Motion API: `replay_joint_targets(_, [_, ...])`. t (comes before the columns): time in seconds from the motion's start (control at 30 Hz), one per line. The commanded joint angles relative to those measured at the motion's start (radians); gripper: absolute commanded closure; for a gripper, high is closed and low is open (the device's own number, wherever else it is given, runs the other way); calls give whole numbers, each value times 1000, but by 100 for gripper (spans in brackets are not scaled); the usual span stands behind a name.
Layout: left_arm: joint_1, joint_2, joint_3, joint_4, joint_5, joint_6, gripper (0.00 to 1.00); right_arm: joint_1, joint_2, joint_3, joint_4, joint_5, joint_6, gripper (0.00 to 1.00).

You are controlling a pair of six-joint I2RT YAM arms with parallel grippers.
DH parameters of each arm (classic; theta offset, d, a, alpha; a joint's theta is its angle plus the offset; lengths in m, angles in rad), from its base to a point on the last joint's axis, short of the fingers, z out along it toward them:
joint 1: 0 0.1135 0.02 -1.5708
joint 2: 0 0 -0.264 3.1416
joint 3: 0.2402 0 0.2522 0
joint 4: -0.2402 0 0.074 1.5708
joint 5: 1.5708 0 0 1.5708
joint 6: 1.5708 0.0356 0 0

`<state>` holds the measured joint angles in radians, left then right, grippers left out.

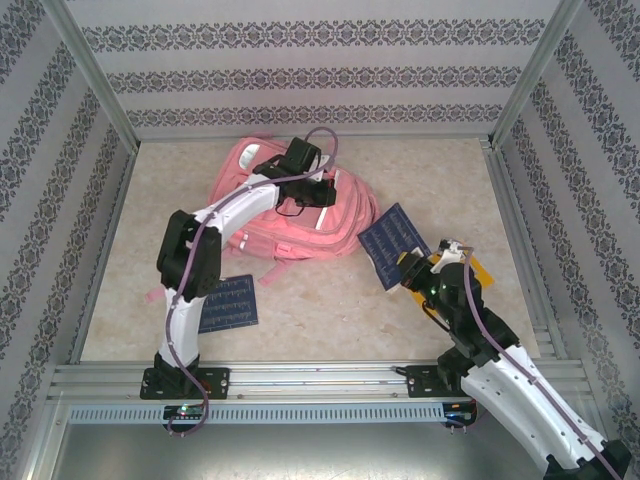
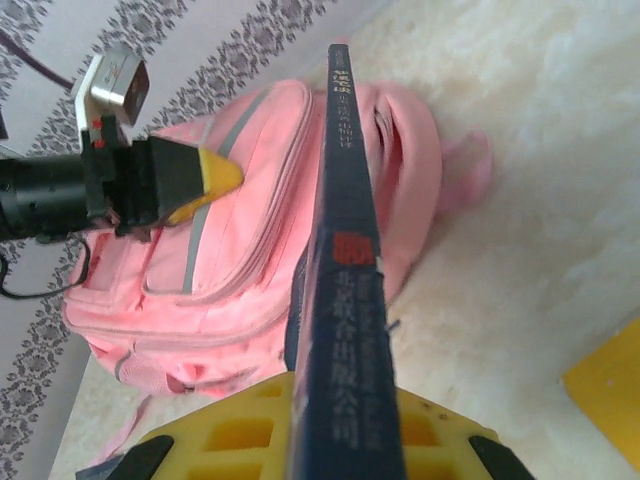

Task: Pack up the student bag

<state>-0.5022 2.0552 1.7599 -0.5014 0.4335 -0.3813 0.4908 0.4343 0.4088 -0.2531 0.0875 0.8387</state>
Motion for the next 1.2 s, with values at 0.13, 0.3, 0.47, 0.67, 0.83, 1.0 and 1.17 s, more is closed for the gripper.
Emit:
replay_joint_targets(0.13, [-9, -254, -2, -122, 172, 72, 100, -17, -45, 162, -190, 198, -160, 100])
replay_joint_targets(0.3, [-6, -337, 1, -159, 236, 96, 100, -20, -91, 172, -167, 176, -120, 100])
replay_joint_targets(0.47, [12, -398, 18, -146, 336, 81, 100, -45, -7, 142, -109, -65, 84, 100])
replay_joint_targets(0.67, [46, -416, 75, -185, 433, 96, 100, -61, 125, 29, 162, -368, 337, 100])
replay_joint_targets(0.83, [78, -443, 44, -100, 551, 52, 100, -63, 147, 3, 213, -411, 361, 100])
replay_joint_targets(1.0, [118, -465, 4, 26, 688, -43, 100, -63, 165, -10, 268, -457, 375, 100])
replay_joint_targets(1.17, [169, -484, -102, 335, 803, -281, 100, -58, 228, -23, 489, -540, 462, 100])
